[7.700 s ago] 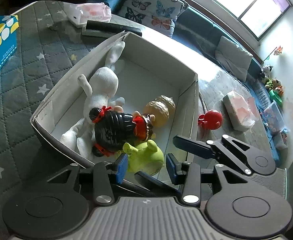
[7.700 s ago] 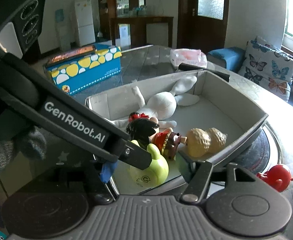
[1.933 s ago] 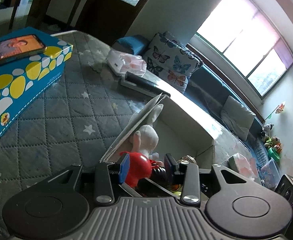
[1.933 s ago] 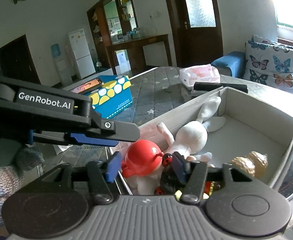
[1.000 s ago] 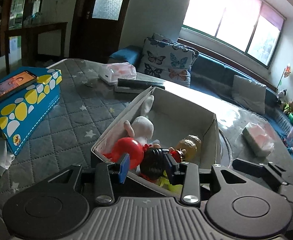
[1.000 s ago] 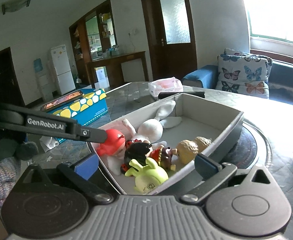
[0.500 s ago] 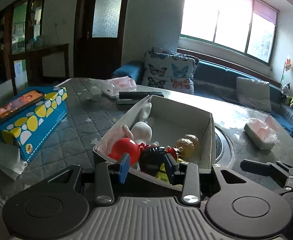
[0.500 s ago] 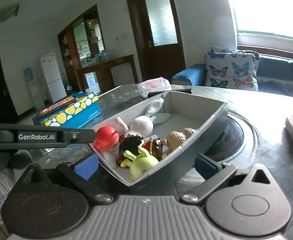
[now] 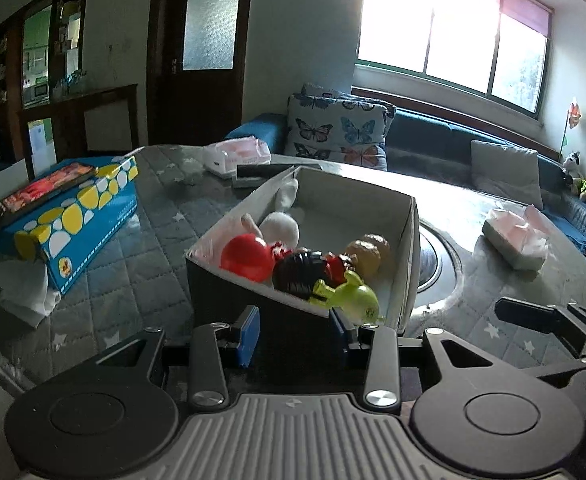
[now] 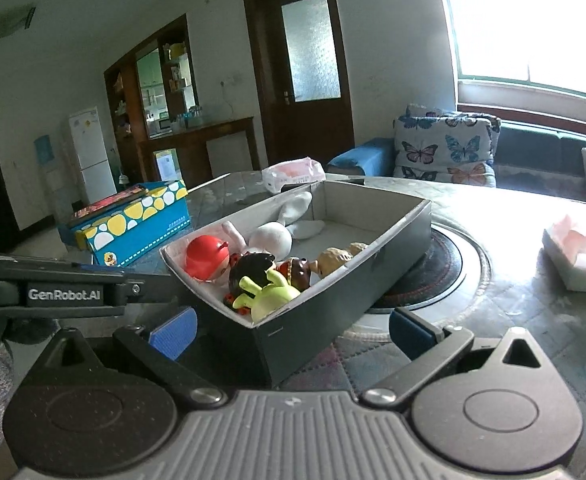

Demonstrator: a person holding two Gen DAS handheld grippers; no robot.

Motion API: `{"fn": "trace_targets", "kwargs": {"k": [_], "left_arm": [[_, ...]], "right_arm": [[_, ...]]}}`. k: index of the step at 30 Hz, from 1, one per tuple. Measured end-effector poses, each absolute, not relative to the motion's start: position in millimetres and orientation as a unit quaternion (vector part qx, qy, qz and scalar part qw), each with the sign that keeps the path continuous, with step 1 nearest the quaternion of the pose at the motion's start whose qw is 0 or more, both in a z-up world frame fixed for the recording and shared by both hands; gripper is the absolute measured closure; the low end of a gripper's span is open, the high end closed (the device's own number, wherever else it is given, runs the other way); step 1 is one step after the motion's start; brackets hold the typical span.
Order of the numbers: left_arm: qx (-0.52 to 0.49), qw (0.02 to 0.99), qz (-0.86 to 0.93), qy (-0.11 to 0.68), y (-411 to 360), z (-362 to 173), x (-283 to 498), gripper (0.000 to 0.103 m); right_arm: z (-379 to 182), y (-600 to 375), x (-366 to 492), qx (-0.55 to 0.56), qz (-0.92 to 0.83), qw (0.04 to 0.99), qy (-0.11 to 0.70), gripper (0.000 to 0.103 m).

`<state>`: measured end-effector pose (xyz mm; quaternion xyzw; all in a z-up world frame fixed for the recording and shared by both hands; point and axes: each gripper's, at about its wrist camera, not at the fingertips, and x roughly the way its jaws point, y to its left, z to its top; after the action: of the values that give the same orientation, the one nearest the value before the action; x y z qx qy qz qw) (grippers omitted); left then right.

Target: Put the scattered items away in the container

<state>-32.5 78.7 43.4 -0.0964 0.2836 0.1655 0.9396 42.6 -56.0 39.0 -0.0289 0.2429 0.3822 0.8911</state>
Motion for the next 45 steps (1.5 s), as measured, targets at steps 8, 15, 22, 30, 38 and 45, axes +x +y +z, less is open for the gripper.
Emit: {"fn": "trace_targets", "kwargs": {"k": [8, 15, 22, 30, 38, 45], "left_arm": [[-0.095, 0.937, 0.171, 0.289, 75.4, 34.8, -41.2, 0.063], [-0.106, 0.932, 0.176, 0.298, 76.9, 27.6, -45.7, 0.063], [-0.111, 0.930, 0.174, 0.304, 76.2, 23.6, -47.2, 0.063], [-0.113, 0.927, 0.174, 0.314, 76.0, 18.0, -46.5, 0.063], [-0.117, 0.925, 0.175, 0.315, 78.7, 14.6, -49.4, 0.062], [-0.116, 0.922, 0.182, 0.323, 79.2, 11.1, -48.2, 0.063]], "right_arm": [[35.5, -52.4, 21.0, -0.052, 0.379, 0.898, 0.217, 0.000], [31.1, -49.2, 16.6, -0.057, 0.374, 0.897, 0.226, 0.000], [23.3, -46.8, 16.2, -0.063, 0.366, 0.897, 0.239, 0.000], [22.0, -48.3, 15.0, -0.061, 0.366, 0.896, 0.243, 0.000], [18.9, -48.0, 14.0, -0.061, 0.369, 0.893, 0.250, 0.000], [17.7, -45.9, 14.1, -0.062, 0.374, 0.890, 0.254, 0.000]]}}
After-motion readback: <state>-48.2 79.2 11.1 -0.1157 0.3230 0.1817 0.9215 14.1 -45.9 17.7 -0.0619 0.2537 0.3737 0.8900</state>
